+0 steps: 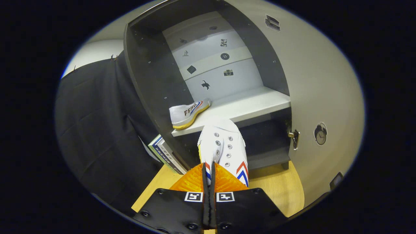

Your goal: Open the shoe cabinet door, grab the shoes and put them into the shoe cabinet, then close the shoe cabinet door.

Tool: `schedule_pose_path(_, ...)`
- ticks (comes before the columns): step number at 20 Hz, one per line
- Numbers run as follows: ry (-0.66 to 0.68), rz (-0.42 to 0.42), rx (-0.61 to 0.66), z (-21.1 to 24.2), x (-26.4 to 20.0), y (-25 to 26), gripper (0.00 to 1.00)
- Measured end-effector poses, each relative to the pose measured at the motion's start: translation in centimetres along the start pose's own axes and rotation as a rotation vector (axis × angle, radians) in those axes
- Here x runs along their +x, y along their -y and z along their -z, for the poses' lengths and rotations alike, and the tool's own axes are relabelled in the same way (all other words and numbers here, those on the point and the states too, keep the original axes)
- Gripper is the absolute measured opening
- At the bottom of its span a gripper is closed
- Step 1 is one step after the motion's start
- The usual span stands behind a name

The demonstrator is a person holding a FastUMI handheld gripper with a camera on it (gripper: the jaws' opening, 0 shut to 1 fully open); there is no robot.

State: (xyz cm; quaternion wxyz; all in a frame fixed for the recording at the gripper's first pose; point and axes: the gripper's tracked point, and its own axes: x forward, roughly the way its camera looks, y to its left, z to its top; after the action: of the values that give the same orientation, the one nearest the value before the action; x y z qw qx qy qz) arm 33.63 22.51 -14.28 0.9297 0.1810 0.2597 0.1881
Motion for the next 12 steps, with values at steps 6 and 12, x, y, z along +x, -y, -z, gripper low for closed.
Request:
schedule_pose_path(6, 0.098, -0.026, -0.012, -6.5, 2.1, -1.3, 0.01)
schedule_pose_path(12, 0.174, -0.013, -0.037, -12.0, 5.0, -1.3, 0.01)
